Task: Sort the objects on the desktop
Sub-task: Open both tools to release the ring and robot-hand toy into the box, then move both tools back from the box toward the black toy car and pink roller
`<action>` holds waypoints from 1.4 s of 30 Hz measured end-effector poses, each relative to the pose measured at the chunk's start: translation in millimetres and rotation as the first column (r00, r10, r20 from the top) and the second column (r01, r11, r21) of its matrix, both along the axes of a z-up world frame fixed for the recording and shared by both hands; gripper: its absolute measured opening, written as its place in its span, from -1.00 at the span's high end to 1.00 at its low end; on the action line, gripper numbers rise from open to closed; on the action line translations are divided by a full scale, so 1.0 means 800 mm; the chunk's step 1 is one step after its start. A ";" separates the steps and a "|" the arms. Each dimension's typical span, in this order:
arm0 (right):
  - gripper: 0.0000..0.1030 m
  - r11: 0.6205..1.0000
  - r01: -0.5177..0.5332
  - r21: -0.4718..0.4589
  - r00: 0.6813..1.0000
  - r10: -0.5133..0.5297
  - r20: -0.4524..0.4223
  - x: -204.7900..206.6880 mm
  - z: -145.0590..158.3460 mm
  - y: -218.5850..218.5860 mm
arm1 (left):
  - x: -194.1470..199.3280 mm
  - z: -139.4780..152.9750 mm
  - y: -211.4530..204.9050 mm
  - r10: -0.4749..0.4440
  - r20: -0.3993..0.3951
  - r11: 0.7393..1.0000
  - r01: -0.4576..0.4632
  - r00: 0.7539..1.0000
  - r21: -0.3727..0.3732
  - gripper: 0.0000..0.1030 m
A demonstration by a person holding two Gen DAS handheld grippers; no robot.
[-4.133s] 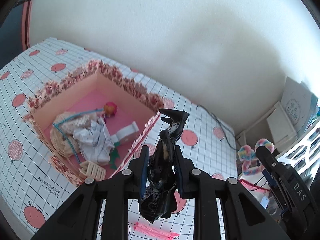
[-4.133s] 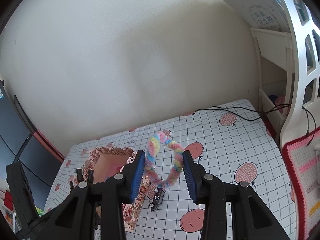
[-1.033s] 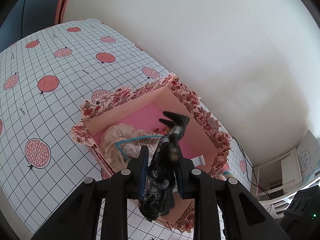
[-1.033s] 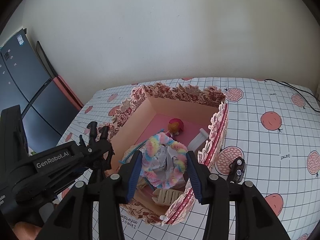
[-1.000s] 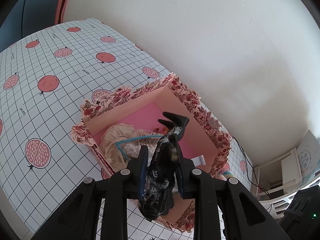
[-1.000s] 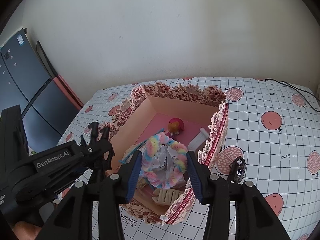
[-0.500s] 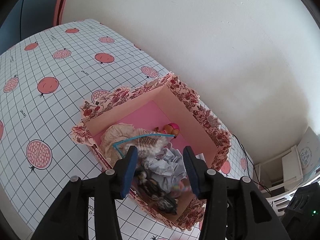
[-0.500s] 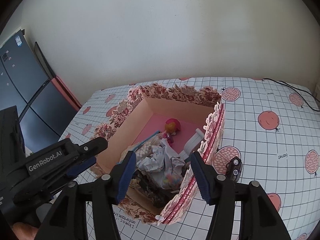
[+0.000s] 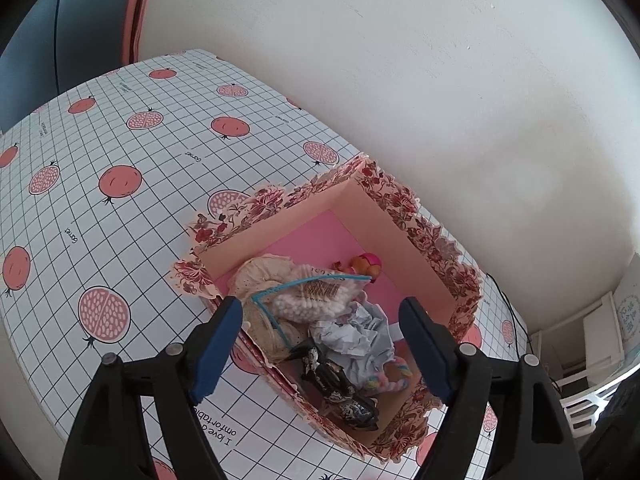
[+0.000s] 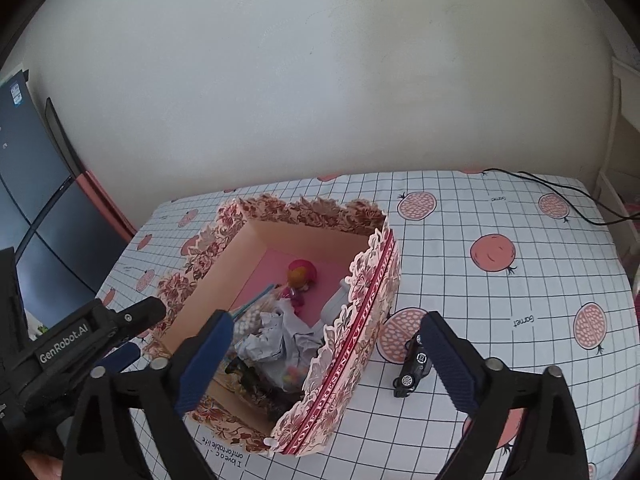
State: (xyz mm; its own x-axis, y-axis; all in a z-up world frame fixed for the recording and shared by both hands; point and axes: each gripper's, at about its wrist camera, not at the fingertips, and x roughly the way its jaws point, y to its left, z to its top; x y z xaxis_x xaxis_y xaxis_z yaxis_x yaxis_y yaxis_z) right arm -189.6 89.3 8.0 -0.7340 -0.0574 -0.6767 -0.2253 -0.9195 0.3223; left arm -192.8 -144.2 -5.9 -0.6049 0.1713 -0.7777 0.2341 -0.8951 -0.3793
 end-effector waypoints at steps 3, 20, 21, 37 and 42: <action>-1.00 1.000 0.008 0.010 1.000 -0.008 -0.014 0.002 0.003 0.001 | -0.001 0.000 -0.001 0.007 0.002 1.000 -0.007 1.000 -0.012 -0.64; -1.00 0.999 -0.001 0.050 1.000 0.001 -0.006 0.004 0.009 0.001 | 0.004 0.006 0.004 0.041 -0.024 0.996 -0.043 0.999 -0.075 -1.00; -1.00 0.999 0.002 0.049 1.000 -0.002 -0.006 0.006 0.011 0.003 | 0.006 0.008 0.005 0.041 -0.027 0.996 -0.043 0.999 -0.080 -1.00; -1.00 0.992 0.042 0.121 0.999 -0.041 -0.006 0.083 0.069 0.023 | 0.058 0.044 0.063 -0.047 -0.066 0.982 0.034 0.997 -0.188 -1.00; -1.00 0.991 0.061 0.115 0.998 -0.058 -0.026 0.121 0.078 0.034 | 0.083 0.044 0.098 -0.080 -0.081 0.969 0.058 0.993 -0.242 -1.00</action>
State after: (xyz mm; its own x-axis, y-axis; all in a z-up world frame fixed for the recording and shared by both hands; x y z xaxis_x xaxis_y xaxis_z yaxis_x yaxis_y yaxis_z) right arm -92.6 116.3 70.7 -0.7492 0.0646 -0.6592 -0.2743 -0.9361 0.2200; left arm -126.1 -66.1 29.4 -0.6672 0.0315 -0.7442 0.1432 -0.9750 -0.1696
